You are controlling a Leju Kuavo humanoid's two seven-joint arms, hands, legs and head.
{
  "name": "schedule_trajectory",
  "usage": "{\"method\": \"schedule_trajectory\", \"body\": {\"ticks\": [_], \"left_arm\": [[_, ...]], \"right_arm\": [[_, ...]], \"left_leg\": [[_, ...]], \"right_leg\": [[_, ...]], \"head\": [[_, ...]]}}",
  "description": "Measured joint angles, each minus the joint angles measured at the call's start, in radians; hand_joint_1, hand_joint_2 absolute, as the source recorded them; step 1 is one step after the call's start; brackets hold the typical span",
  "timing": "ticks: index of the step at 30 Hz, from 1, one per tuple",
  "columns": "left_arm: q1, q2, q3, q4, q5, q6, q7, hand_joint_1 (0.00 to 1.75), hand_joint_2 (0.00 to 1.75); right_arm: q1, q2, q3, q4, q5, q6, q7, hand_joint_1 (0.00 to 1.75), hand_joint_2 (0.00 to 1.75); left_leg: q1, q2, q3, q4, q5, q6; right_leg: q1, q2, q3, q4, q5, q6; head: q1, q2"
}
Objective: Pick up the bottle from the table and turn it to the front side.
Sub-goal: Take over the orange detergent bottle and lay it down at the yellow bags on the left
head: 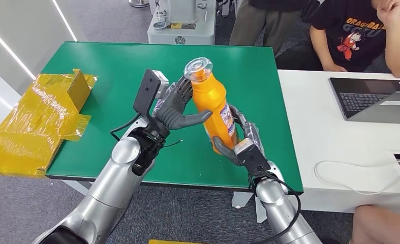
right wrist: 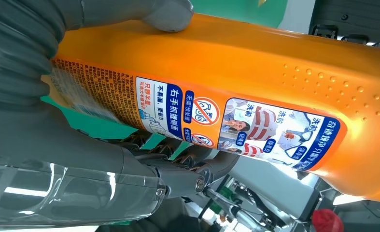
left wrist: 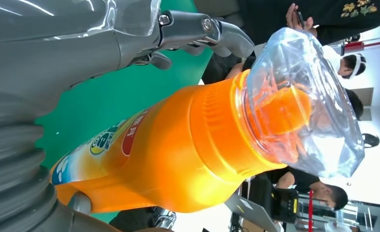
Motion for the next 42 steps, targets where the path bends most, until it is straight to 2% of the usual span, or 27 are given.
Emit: {"method": "schedule_trajectory", "body": {"ticks": [8, 16, 27, 31, 42], "left_arm": [[-0.004, -0.013, -0.029, 0.035, -0.024, -0.035, 0.027, 0.00, 1.75], [-0.062, -0.024, -0.057, 0.090, -0.039, -0.089, 0.062, 0.00, 1.75], [-0.076, -0.044, -0.059, 0.103, -0.021, -0.046, 0.061, 0.00, 1.75], [-0.076, -0.062, -0.059, 0.103, -0.018, -0.010, 0.065, 1.75, 1.75], [-0.076, -0.072, -0.058, 0.122, -0.019, 0.035, 0.038, 1.75, 1.75]], "right_arm": [[-0.002, 0.000, -0.001, 0.001, 0.029, -0.015, 0.004, 1.75, 1.75], [-0.003, -0.003, -0.019, 0.005, 0.034, -0.015, 0.000, 1.75, 1.75], [-0.008, -0.005, -0.021, 0.005, 0.043, -0.015, 0.002, 1.75, 1.75], [-0.016, -0.005, -0.022, 0.006, 0.045, -0.014, 0.008, 1.75, 1.75], [-0.022, -0.003, -0.026, 0.029, 0.061, -0.025, -0.001, 1.75, 1.75]], "left_leg": [[0.000, 0.000, 0.000, 0.000, 0.000, 0.000], [0.000, 0.000, 0.000, 0.000, 0.000, 0.000], [0.000, 0.001, 0.000, 0.000, 0.000, 0.000], [0.000, 0.001, 0.000, 0.000, 0.000, 0.000], [0.000, 0.001, 0.000, 0.000, 0.000, 0.000]], "right_leg": [[0.000, 0.000, 0.000, 0.000, 0.000, 0.000], [0.000, 0.001, 0.000, 0.000, 0.000, 0.000], [0.000, 0.001, 0.000, 0.000, 0.000, 0.000], [0.000, 0.001, 0.000, 0.000, 0.000, 0.000], [0.000, 0.001, 0.000, 0.000, 0.000, 0.000]], "head": [[0.000, 0.000], [0.000, 0.000], [0.000, 0.000], [0.000, 0.000], [0.000, 0.000]]}}
